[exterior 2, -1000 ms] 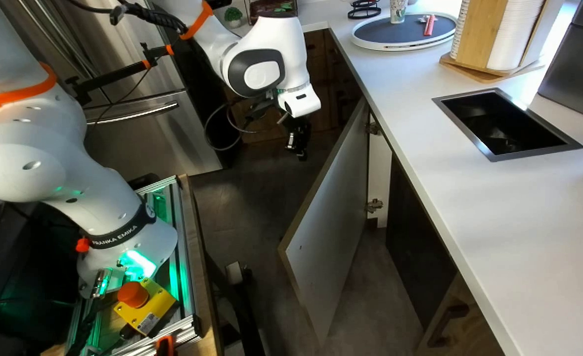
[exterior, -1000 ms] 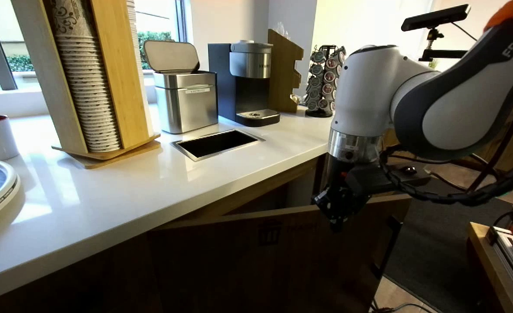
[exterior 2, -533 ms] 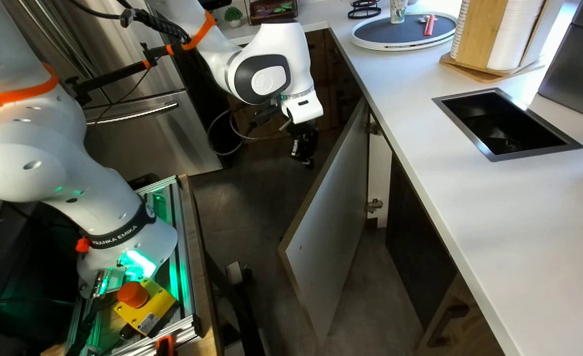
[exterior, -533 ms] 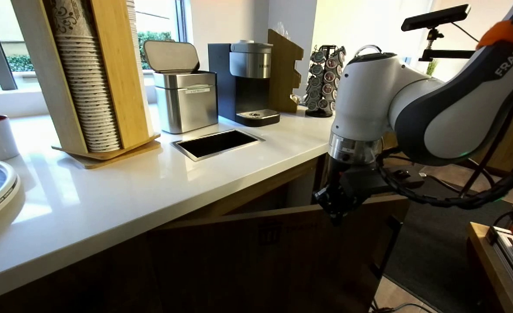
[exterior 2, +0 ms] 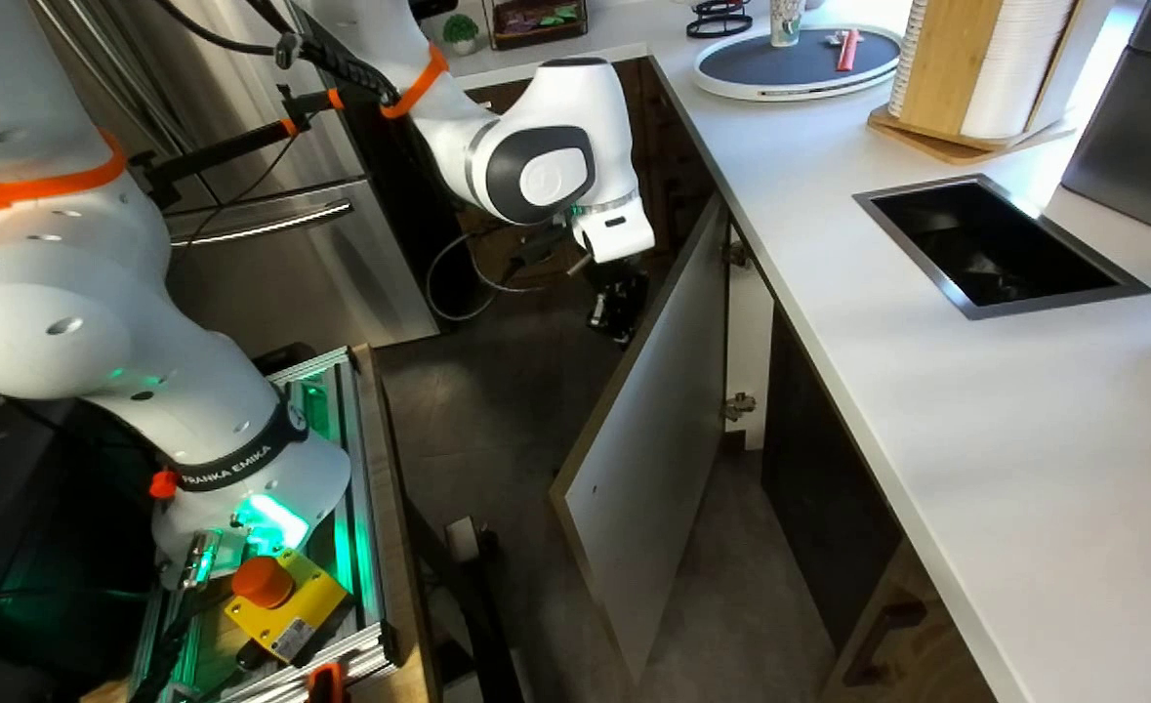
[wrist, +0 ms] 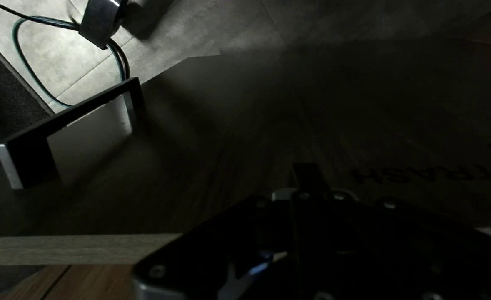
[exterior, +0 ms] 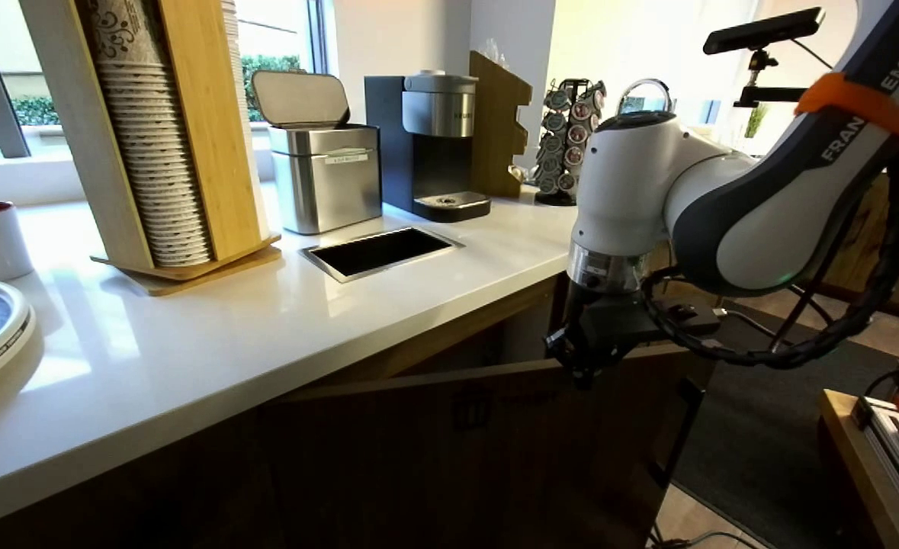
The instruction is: Close the cabinet door
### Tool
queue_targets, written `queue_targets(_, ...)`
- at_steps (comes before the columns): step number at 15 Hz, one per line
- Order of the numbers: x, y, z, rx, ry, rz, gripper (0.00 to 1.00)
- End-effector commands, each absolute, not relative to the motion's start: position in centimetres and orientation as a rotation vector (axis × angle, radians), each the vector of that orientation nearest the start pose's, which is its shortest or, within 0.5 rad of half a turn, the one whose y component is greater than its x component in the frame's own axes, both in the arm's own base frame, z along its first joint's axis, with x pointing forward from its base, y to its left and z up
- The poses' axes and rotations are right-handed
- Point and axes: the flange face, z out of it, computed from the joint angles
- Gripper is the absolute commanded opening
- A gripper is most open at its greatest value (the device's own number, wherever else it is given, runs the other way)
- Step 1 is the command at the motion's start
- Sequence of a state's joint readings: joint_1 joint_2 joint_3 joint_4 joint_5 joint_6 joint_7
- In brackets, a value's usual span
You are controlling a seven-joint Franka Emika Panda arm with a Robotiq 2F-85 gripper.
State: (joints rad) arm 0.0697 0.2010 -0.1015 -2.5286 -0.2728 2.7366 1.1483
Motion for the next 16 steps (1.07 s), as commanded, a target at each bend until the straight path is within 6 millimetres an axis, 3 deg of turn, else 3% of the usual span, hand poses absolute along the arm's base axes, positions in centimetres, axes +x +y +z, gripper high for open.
queue_targets(1,47.1,-0.8,18.2,-2.887,1.485,-0.196,0.0)
queue_targets(5,48.2,-1.9,18.0,-2.884,1.493,-0.36,0.0)
queue_targets(9,49.4,-3.0,17.2,-2.961,1.38,-0.554,0.0)
queue_targets(16,51.9,-6.1,16.1,-3.046,1.301,-0.852,0.0)
